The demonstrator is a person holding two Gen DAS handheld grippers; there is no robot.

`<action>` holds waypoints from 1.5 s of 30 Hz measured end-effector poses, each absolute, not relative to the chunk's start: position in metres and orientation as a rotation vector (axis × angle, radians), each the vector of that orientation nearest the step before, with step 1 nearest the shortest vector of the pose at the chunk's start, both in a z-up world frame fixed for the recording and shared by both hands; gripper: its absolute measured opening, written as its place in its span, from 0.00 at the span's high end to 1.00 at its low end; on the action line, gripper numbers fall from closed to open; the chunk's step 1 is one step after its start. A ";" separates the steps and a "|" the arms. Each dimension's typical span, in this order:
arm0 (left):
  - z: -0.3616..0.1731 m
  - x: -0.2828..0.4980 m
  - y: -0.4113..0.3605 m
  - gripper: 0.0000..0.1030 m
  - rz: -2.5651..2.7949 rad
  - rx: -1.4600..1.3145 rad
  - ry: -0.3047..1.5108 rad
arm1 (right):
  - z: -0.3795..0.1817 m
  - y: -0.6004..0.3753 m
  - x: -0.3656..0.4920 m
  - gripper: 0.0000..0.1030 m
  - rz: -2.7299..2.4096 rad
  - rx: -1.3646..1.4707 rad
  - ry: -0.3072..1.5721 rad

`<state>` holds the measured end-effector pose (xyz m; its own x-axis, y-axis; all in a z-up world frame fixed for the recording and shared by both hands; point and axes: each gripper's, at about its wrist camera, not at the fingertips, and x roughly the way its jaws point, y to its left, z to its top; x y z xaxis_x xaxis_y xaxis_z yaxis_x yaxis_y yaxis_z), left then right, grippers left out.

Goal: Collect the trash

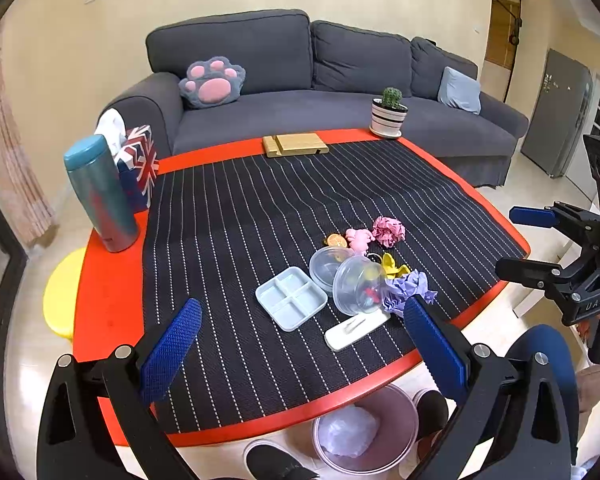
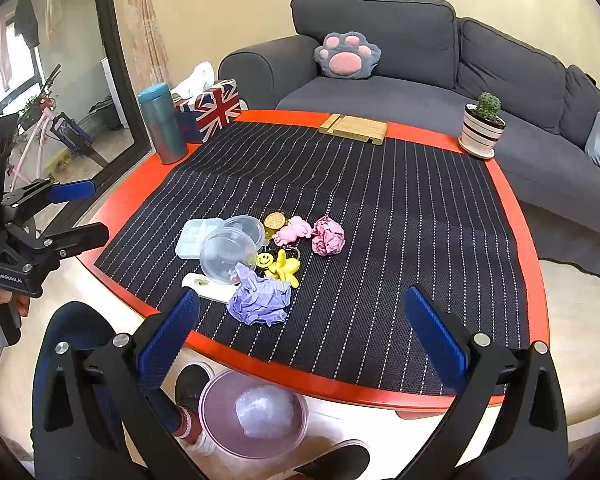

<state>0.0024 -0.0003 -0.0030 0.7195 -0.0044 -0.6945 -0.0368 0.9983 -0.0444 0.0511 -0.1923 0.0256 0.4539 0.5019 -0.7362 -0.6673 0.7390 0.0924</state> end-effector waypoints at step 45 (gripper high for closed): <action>-0.011 0.010 0.004 0.06 0.003 -0.077 0.769 | -0.054 -0.118 0.086 0.57 0.895 -0.392 1.123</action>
